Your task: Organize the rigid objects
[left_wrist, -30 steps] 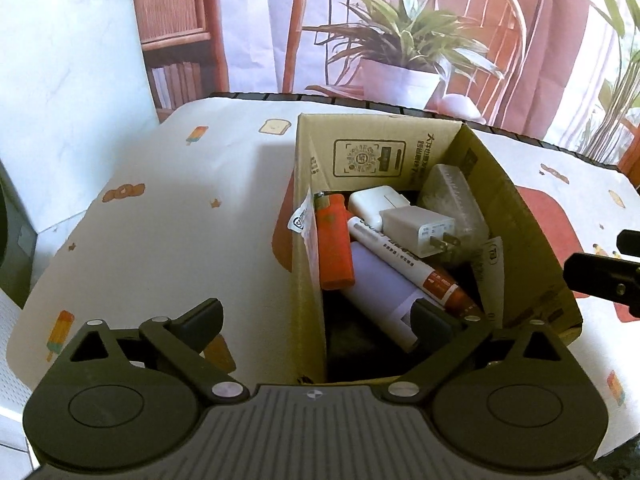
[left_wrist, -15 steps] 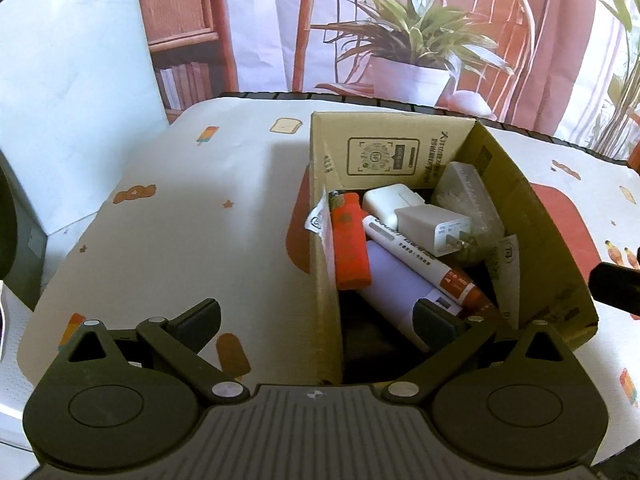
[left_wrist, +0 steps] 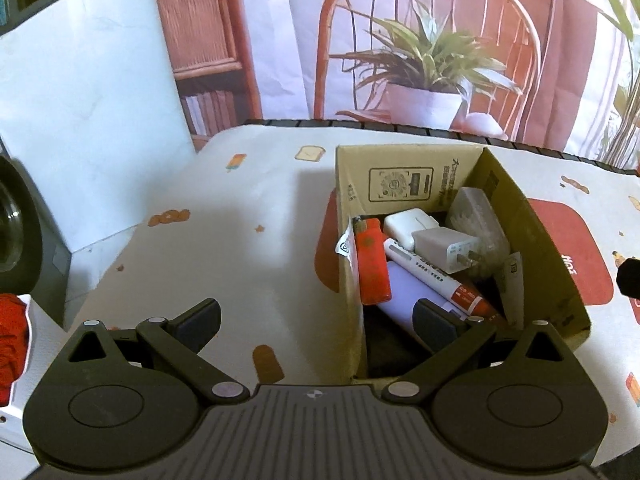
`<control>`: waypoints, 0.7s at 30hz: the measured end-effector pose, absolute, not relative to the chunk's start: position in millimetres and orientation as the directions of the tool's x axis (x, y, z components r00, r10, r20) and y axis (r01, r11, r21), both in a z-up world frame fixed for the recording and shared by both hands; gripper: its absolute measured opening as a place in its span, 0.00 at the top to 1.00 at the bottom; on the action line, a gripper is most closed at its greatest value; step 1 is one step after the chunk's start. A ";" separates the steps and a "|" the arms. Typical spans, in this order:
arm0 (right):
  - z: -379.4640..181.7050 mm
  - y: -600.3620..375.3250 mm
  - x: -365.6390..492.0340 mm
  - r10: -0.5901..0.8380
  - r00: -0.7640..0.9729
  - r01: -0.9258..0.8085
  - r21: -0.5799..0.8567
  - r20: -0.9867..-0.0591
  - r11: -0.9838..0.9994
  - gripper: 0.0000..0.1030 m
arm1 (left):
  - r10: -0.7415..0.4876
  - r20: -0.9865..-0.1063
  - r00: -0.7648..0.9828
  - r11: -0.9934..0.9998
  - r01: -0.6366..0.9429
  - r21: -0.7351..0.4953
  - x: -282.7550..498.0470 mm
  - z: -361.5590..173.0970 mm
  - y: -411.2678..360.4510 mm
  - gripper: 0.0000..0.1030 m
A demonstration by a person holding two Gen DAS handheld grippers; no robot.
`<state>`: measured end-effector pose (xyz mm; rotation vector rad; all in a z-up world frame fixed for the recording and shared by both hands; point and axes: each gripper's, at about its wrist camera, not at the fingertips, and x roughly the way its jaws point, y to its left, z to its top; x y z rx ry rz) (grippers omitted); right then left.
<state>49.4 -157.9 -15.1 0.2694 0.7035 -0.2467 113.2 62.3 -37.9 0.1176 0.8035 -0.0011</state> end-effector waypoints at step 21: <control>70.7 -124.5 -59.6 -0.182 0.795 0.312 0.132 -0.579 0.941 0.00 | 0.024 -0.634 0.773 0.984 0.095 0.153 -12.0 57.8 63.1 0.00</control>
